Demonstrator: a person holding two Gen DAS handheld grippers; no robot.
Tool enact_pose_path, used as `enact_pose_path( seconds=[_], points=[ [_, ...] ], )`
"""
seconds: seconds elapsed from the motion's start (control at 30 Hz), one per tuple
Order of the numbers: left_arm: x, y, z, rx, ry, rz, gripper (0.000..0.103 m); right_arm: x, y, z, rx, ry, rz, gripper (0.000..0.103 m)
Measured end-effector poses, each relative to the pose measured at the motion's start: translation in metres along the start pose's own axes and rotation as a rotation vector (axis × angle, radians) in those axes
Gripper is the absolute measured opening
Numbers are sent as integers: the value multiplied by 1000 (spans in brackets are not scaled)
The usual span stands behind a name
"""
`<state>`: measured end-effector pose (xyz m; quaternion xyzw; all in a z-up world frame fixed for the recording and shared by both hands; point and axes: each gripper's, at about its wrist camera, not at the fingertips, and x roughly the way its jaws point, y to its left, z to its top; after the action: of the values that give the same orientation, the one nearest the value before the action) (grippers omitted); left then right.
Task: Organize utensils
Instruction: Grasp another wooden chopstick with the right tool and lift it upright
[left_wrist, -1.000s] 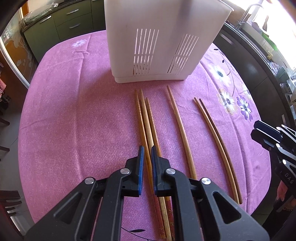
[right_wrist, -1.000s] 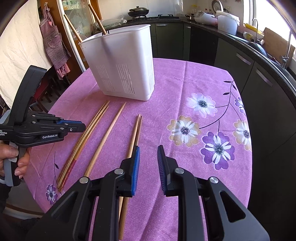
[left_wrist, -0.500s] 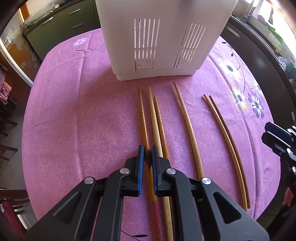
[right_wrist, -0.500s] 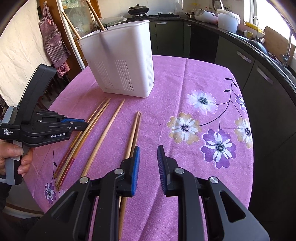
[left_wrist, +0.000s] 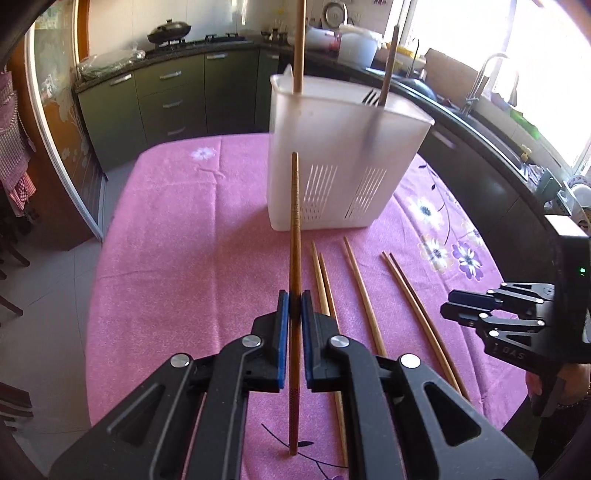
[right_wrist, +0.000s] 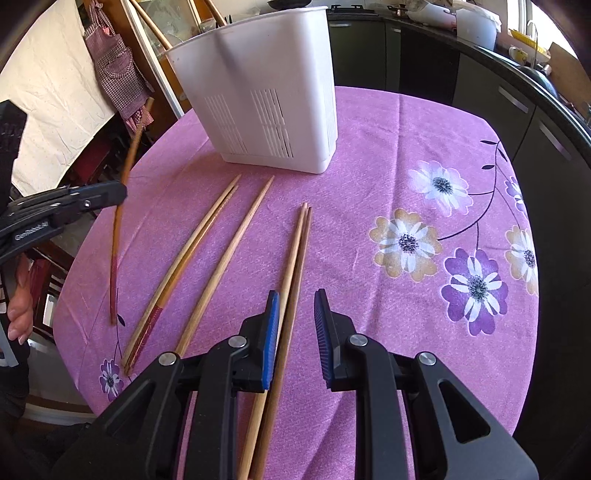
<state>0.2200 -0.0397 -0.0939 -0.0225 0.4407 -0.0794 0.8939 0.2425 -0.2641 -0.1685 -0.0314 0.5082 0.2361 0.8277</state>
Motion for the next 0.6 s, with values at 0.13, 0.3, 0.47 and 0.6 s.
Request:
enact_pose_path(
  seconds=[0.13,0.3,0.47,0.6],
  points=[
    [-28,-1,-10,27,-84,-3,7,11,-2,5,6,24,-18,20],
    [-47,-1,-17,50,-138,-29,7,24,-3,9,-4,54,-71,20],
    [-54,-1,-21,57,-156,-31,7,29,-1,11,-14,60,-92,20],
    [-56,0,-23,61,-158,-27,7,28,1,11,-27,63,-100,20]
  ],
)
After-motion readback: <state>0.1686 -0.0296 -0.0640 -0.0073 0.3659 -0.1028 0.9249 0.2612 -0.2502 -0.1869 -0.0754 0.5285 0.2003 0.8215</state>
